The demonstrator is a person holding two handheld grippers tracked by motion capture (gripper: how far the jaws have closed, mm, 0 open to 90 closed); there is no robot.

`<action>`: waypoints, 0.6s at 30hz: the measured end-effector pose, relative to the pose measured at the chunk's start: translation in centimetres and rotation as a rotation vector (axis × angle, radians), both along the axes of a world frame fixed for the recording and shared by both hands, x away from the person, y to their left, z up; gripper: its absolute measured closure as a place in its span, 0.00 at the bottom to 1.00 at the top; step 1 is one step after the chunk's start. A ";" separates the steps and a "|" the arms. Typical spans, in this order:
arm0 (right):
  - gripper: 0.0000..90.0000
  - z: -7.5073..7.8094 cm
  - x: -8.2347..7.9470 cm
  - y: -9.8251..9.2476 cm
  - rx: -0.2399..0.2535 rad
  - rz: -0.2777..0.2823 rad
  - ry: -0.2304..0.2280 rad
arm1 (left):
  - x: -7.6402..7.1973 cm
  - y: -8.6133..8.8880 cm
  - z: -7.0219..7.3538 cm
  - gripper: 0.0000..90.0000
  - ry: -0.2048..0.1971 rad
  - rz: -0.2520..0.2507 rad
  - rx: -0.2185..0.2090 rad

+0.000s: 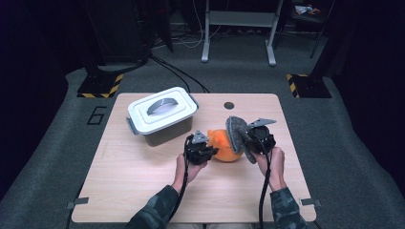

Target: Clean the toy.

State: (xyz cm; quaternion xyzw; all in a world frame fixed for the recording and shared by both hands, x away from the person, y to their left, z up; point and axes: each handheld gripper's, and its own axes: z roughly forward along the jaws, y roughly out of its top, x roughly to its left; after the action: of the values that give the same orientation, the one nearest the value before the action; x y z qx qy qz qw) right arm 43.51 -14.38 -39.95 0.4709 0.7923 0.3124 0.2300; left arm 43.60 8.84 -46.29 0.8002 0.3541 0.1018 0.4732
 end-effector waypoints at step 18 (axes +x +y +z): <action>0.84 -1.5 -0.2 4.2 -0.035 0.119 0.037 | -0.7 0.0 -0.3 0.87 0.003 0.002 0.061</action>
State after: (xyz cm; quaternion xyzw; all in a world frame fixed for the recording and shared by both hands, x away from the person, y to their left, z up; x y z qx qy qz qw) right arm 43.32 -10.20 -41.46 0.4244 0.8284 0.3029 0.2046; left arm 42.95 8.79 -46.60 0.8139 0.3525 0.1117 0.4481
